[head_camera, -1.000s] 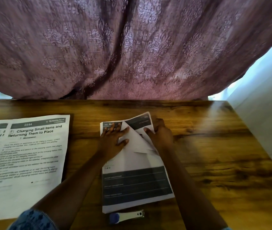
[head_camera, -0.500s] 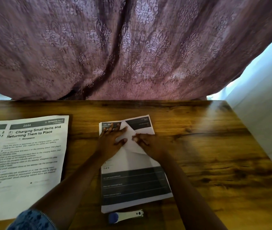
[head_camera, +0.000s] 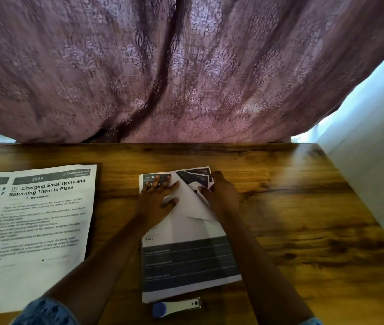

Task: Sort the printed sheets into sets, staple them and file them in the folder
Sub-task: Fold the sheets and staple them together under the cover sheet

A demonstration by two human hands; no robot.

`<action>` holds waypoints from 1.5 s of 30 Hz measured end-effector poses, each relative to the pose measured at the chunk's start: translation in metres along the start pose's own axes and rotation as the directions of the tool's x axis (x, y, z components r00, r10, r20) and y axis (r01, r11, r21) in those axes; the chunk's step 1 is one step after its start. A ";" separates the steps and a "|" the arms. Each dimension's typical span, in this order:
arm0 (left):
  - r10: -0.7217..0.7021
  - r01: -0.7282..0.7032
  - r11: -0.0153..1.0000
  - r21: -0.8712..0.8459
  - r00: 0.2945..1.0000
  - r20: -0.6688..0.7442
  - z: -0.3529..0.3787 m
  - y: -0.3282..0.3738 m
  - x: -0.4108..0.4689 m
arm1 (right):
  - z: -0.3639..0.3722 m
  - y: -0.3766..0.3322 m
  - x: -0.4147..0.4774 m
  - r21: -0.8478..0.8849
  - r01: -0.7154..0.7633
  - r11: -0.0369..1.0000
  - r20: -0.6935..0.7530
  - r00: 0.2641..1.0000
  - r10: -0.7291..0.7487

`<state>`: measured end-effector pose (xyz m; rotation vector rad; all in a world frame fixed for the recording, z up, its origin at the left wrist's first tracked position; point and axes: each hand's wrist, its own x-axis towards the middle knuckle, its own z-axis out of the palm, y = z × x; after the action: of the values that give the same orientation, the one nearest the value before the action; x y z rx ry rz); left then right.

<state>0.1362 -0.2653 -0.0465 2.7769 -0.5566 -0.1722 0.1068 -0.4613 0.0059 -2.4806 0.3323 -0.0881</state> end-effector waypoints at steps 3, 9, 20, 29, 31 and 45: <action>0.011 -0.011 1.000 -0.023 1.000 0.006 -0.001 -0.001 0.000 | 0.001 -0.002 -0.009 0.243 -0.114 0.963 -0.008 0.993 0.119; -0.042 -0.003 0.909 -0.417 0.994 -0.098 0.000 -0.001 -0.004 | 0.001 -0.008 -0.024 0.306 0.194 0.932 0.124 0.963 -0.241; 0.063 -0.069 0.994 -0.086 0.995 -0.077 0.005 -0.007 0.003 | 0.003 -0.004 -0.028 -0.027 0.415 0.910 0.404 0.837 -0.369; 0.017 -0.017 1.000 0.008 1.000 -0.007 0.007 -0.006 0.004 | 0.007 0.009 0.028 -0.316 0.234 0.919 0.335 0.934 -0.123; 0.001 -0.001 1.000 0.015 1.000 0.002 0.006 -0.003 0.004 | 0.006 0.005 0.021 -0.262 0.232 0.937 0.321 0.936 -0.142; -0.112 -0.040 0.647 -0.762 0.983 -0.147 0.004 -0.001 -0.005 | 0.012 0.001 -0.037 0.159 0.528 0.834 0.403 0.737 -0.543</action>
<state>0.1310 -0.2639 -0.0506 1.9314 -0.2755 -0.1197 0.0723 -0.4450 -0.0036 -2.3969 -0.5843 0.2227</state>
